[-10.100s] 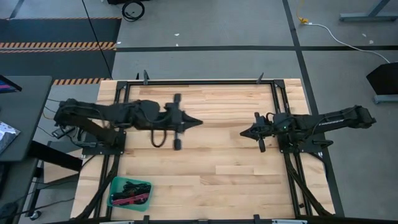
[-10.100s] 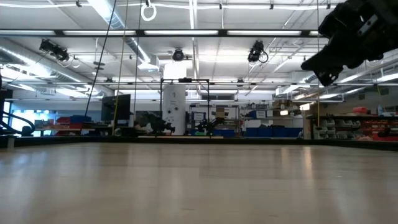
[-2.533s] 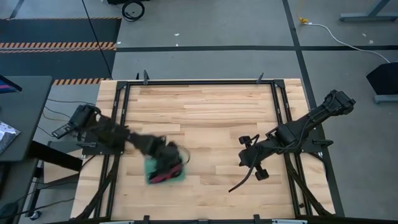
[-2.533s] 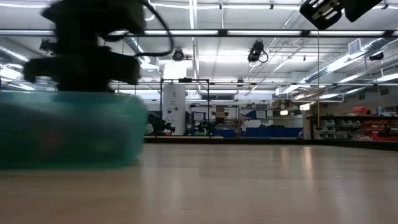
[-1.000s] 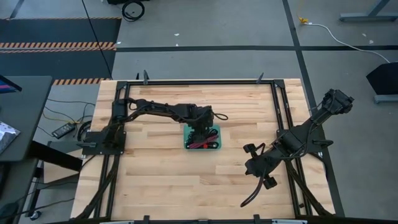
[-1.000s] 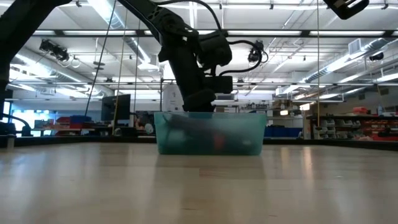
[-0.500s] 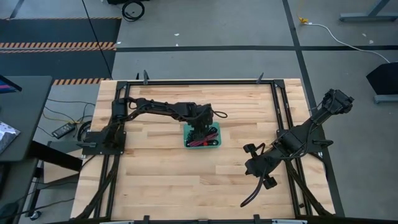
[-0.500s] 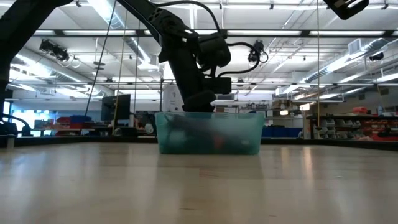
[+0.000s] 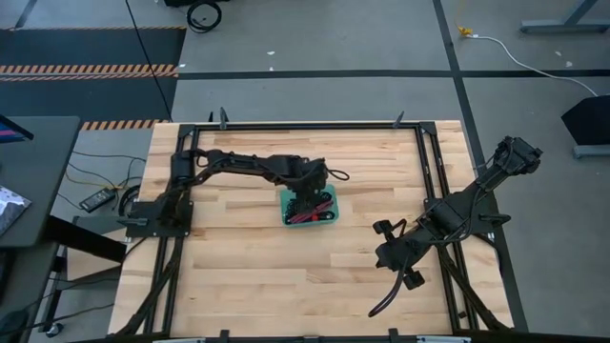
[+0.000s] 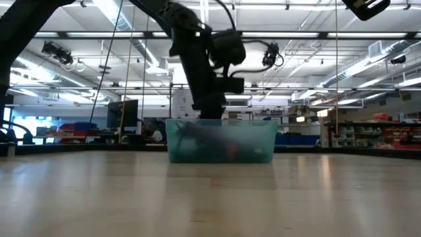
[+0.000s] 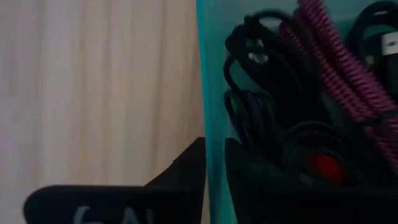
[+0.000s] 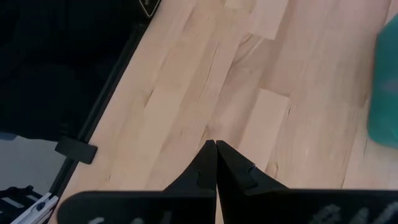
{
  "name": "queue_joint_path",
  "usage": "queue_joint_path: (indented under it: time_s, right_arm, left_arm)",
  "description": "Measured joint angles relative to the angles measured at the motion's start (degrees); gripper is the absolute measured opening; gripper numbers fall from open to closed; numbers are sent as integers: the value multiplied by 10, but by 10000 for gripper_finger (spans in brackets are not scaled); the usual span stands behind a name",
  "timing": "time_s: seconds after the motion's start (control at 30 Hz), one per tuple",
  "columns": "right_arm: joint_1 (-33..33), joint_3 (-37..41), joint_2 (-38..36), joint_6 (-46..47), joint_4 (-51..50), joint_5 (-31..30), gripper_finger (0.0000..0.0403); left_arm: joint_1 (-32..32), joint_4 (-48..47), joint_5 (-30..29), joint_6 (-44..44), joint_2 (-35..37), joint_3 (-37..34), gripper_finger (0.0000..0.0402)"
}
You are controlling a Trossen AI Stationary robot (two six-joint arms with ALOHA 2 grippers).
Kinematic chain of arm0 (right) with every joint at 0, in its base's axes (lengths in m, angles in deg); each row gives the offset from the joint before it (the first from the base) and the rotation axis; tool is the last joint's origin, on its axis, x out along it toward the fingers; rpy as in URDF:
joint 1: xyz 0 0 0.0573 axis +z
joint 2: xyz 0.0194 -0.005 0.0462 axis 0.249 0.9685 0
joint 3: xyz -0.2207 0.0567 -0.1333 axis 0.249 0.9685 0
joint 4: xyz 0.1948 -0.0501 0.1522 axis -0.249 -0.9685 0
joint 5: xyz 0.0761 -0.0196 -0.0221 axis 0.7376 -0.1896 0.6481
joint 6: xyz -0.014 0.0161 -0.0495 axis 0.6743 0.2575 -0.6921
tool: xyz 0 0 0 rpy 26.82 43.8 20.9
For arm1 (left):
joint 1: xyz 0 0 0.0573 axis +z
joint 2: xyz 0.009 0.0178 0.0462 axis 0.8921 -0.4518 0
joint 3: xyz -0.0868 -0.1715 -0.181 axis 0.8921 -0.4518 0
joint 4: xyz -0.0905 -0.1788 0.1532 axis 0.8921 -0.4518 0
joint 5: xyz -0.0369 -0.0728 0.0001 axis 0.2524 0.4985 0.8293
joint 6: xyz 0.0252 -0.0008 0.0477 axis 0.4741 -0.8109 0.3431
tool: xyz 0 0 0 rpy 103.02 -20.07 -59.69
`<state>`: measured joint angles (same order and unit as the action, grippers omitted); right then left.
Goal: Pick and place USB-C Cables
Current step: Move the green bin to the center of the table
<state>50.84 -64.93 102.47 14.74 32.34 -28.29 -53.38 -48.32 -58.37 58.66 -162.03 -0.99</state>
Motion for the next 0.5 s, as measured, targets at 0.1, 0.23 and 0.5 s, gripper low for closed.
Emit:
queue_joint_path:
  time_s: [0.1, 0.23, 0.5]
  right_arm:
    - [0, 0, 0, -4, 0, -4, 3]
    - [0, 0, 0, -9, -2, -51, 3]
    - [2, 0, 0, 23, -23, -59, 3]
  left_arm:
    - [-1, -65, -13, 0, 9, 47, 68]
    - [-3, -172, -15, -4, 30, 127, 66]
    - [-46, -216, -19, -48, 109, 197, 46]
